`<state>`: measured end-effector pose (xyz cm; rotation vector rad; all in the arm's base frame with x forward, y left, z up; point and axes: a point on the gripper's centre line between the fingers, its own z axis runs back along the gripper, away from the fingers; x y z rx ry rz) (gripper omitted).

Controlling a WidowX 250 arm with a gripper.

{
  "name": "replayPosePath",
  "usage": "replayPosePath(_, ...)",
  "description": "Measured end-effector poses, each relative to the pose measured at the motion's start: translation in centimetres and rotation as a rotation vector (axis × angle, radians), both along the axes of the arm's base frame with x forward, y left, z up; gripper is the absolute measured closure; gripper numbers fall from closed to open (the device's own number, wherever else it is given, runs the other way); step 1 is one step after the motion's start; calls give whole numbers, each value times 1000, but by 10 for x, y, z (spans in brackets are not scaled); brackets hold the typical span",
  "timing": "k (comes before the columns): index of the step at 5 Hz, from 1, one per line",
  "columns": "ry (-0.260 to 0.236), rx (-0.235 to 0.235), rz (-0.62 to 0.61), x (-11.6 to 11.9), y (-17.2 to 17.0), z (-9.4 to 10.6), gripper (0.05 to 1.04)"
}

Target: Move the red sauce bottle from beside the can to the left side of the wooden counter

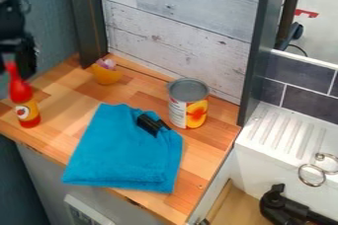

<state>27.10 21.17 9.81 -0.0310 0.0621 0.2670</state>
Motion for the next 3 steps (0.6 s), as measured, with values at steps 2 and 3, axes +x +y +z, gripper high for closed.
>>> replayPosePath(2,-29,106,-193,39,-47,51,83)
replayPosePath(3,-50,106,-260,51,-56,59,83)
